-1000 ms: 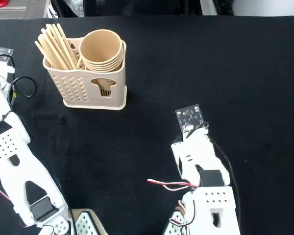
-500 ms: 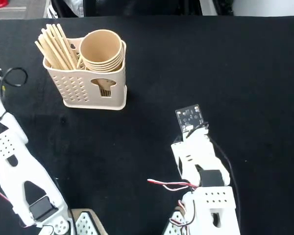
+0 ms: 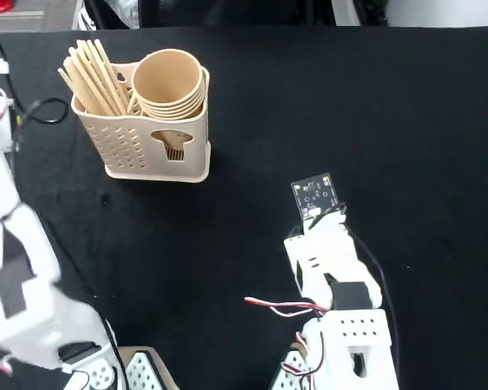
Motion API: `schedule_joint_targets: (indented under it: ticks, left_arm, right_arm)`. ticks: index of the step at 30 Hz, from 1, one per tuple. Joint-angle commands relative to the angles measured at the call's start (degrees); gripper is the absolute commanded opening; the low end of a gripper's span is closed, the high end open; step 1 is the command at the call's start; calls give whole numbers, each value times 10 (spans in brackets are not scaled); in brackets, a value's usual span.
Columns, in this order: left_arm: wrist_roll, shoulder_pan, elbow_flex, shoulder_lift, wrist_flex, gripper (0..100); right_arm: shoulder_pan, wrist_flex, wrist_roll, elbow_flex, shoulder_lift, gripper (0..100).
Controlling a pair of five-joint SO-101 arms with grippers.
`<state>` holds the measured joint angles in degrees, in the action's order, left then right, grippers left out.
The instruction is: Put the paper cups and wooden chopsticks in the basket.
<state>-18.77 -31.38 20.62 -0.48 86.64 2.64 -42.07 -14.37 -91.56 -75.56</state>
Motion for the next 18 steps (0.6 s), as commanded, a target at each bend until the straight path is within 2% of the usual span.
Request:
schedule_joint_targets:
  ticks: [1, 6, 11, 15, 18]
  left_arm:
    - [47, 29, -137, -162, -113, 29]
    - [108, 58, -312, -379, -316, 29]
    - [135, 119, -480, -601, -519, 29]
    - [171, 151, -595, -730, -760, 29]
    - [222, 155, -640, -745, -937, 28]
  right_arm:
    - [-3, 5, -1, 21, -7, 11]
    - [-3, 5, -1, 21, -7, 11]
    - [-3, 5, -1, 21, -7, 11]
    - [-3, 5, -1, 21, -7, 11]
    - [-3, 5, -1, 21, -7, 11]
